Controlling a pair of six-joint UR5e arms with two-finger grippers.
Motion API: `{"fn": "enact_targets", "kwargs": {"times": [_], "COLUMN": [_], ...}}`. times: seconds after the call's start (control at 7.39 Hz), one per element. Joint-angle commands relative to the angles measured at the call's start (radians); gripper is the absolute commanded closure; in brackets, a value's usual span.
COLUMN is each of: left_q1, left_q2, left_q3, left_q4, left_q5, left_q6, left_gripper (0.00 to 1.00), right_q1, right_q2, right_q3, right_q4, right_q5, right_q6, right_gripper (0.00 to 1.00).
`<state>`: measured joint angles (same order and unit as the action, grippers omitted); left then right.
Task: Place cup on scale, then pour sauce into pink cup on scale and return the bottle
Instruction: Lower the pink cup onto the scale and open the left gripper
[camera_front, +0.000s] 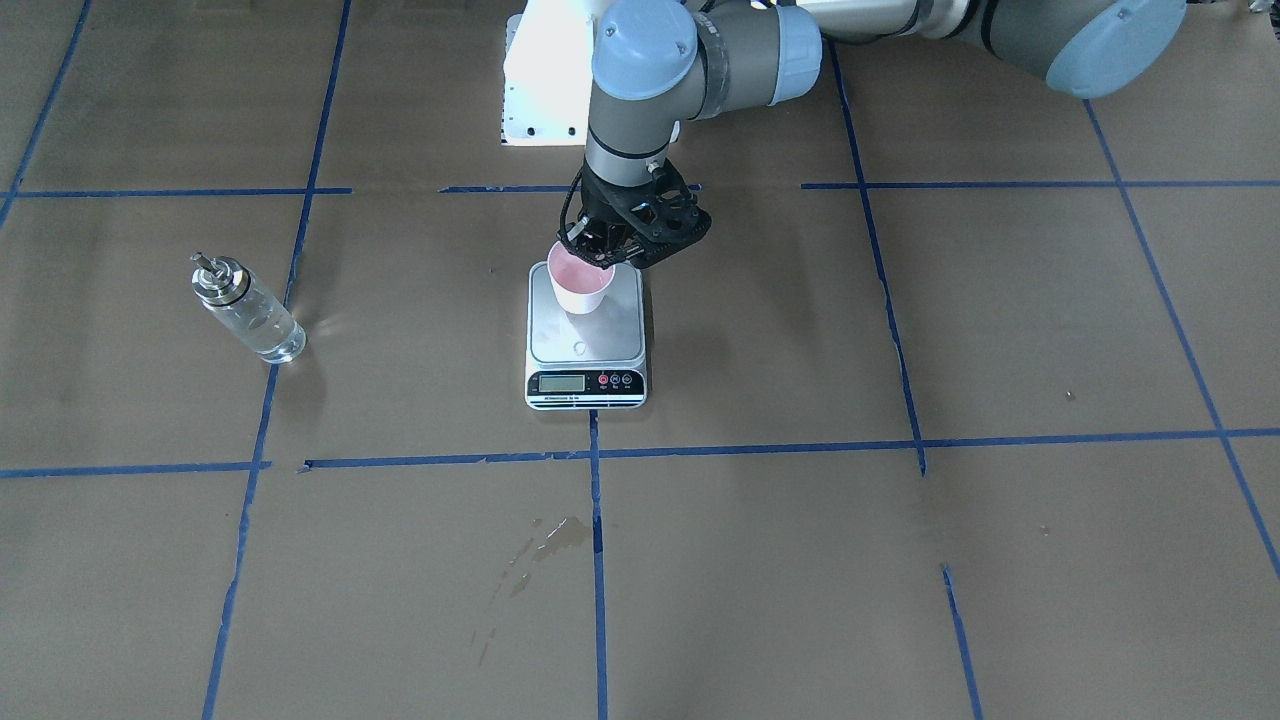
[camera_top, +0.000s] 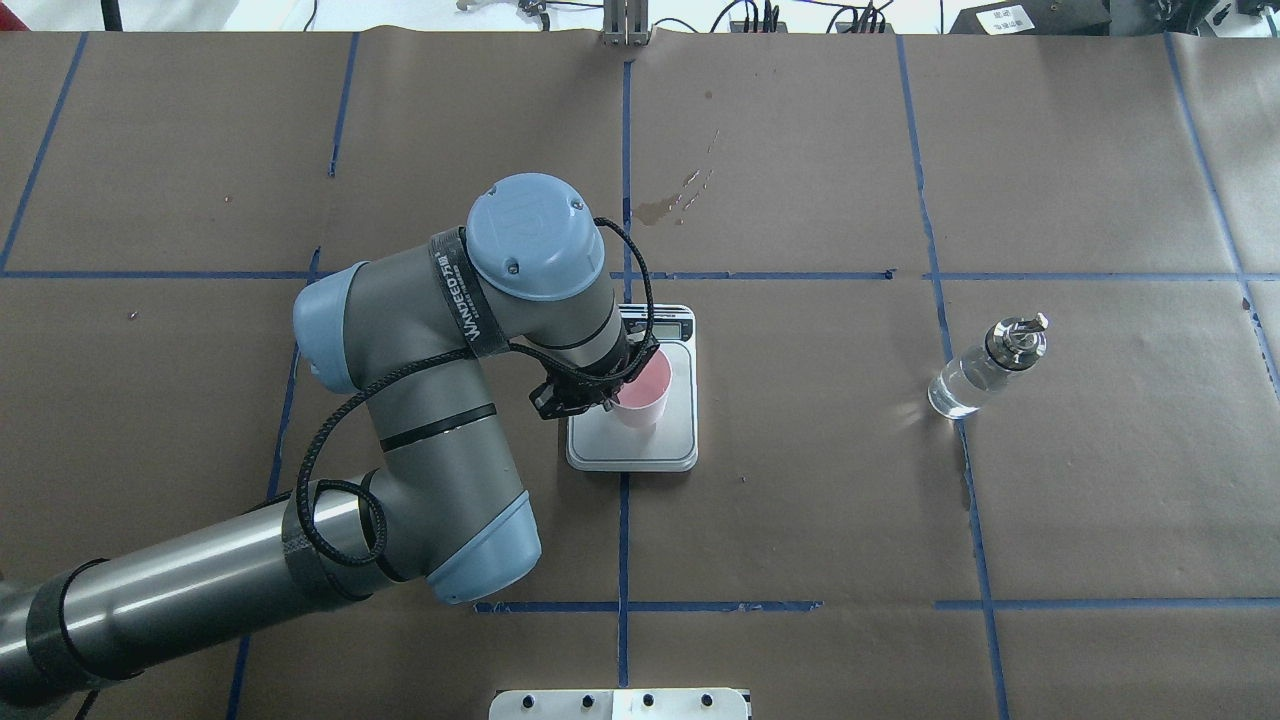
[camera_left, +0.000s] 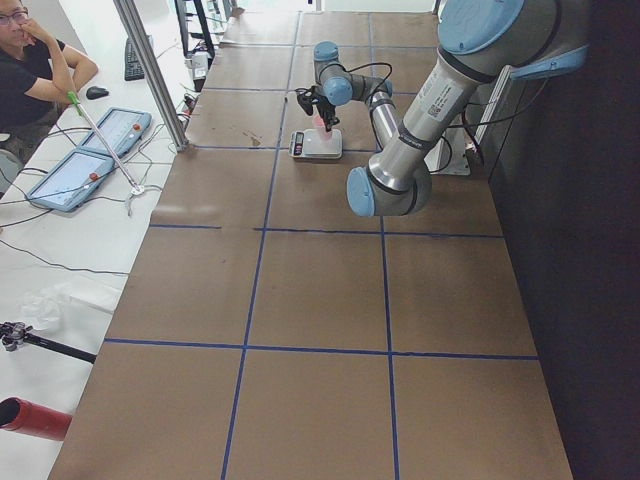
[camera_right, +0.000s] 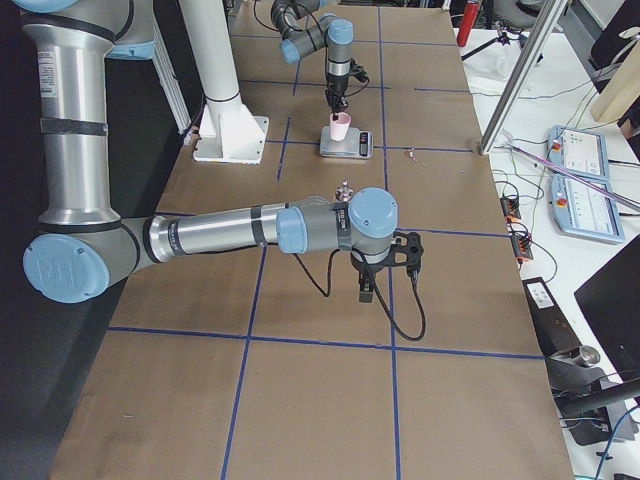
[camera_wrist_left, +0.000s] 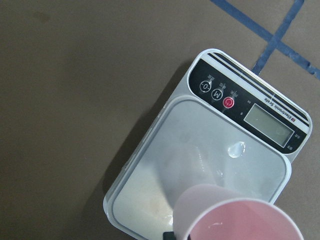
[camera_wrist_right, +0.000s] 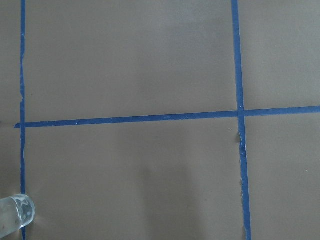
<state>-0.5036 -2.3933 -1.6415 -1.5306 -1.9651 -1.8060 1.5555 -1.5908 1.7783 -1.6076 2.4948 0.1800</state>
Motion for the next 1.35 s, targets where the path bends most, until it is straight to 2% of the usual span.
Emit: {"fn": "enact_targets", "kwargs": {"times": [0.0,0.27,0.41,0.54,0.68,0.95,1.22], "left_q1": [-0.001,-0.001,-0.001,-0.001,-0.001,-0.006,-0.062], "left_q2": [0.005,0.005,0.005,0.003,0.008,0.020,0.022], "left_q3": [0.015,0.011,-0.001,-0.009,-0.041,-0.107,-0.142], "left_q4": [-0.026,-0.026,-0.026,-0.026,-0.023,-0.014,0.003], "left_q5": [0.000,0.000,0.003,0.003,0.000,-0.003,-0.005], "left_q6": [-0.006,-0.003,0.007,0.022,0.027,0.043,0.065], "left_gripper": [0.53,0.53,0.34,0.04,0.00,0.00,0.00], "right_q1": [0.000,0.000,0.000,0.000,-0.002,-0.021,-0.093], "right_q2": [0.000,0.000,0.000,0.000,0.000,0.000,-0.015], "right_q3": [0.003,0.004,0.010,0.015,0.018,0.070,0.209], "right_q4": [0.000,0.000,0.000,-0.001,0.000,-0.012,-0.014], "right_q5": [0.001,0.001,0.001,0.001,0.001,0.001,-0.002], "right_q6": [-0.001,0.001,0.001,0.001,-0.001,0.015,0.176], "right_gripper": [0.00,0.00,0.00,0.00,0.00,0.00,0.00]}}
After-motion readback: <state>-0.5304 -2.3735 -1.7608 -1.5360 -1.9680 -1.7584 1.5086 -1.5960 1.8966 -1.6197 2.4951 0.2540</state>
